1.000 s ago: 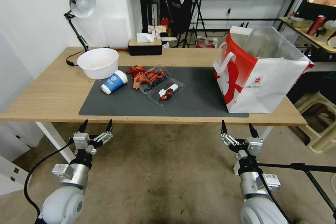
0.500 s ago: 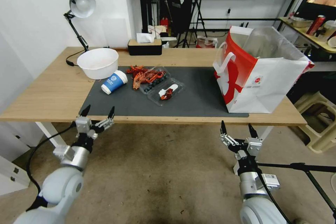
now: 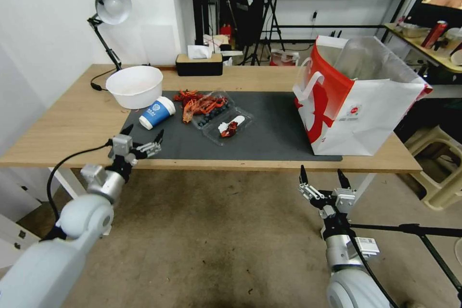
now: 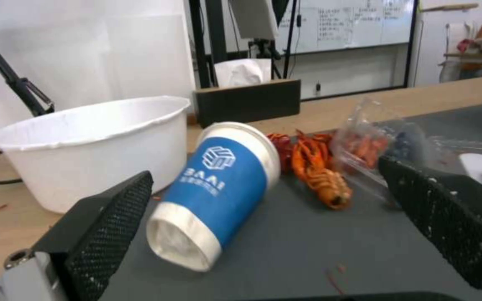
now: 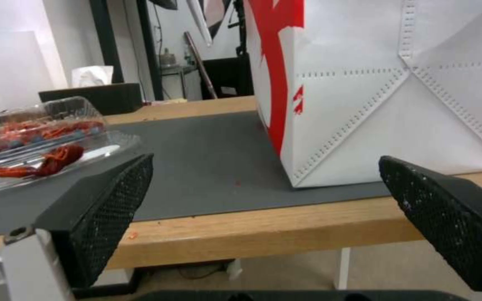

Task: Pick up the trash from the table and place it into the takeout bag.

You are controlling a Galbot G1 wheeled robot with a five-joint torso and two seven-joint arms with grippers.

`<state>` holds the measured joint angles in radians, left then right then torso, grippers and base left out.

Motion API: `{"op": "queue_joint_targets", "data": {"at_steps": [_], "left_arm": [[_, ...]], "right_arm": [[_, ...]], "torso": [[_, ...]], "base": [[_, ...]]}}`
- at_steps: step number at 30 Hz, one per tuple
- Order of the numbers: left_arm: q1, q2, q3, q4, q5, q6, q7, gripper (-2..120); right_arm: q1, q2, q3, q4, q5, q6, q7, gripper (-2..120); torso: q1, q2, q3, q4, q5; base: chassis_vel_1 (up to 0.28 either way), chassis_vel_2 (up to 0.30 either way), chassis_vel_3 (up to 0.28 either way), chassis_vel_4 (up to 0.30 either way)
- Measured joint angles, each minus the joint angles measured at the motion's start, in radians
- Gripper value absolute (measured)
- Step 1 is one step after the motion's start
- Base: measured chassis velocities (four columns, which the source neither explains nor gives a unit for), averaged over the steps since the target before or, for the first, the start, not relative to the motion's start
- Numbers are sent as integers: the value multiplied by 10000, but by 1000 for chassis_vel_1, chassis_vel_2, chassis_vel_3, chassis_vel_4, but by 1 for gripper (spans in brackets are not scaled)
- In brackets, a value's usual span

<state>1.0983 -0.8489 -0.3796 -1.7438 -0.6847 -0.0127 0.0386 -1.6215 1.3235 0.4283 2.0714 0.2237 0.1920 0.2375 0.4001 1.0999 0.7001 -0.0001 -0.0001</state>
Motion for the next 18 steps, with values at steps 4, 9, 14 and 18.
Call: {"op": "queue_joint_targets", "data": {"at_steps": [4, 9, 14, 18], "left_arm": [[-812, 320, 284, 604, -375, 374, 271, 100], [-1840, 734, 814, 1642, -984, 1158, 949, 100], [-2585, 804, 1383, 2417, -1124, 1342, 1336, 100], [-3276, 797, 1930, 3097, -1125, 1441, 1718, 100]], "right_arm": [[25, 51, -1, -28, -21, -2, 0, 100], [97, 136, -35, -113, -71, -3, 0, 100], [128, 191, -64, -163, -123, -3, 0, 100], [147, 232, -88, -186, -166, -7, 0, 100]], "torso": [[1, 0, 0, -1, 0], [0, 0, 0, 3, 0], [0, 0, 0, 1, 0], [0, 0, 0, 1, 1]], "base": [[0, 0, 0, 0], [0, 0, 0, 0], [0, 0, 0, 0], [0, 0, 0, 0]]}}
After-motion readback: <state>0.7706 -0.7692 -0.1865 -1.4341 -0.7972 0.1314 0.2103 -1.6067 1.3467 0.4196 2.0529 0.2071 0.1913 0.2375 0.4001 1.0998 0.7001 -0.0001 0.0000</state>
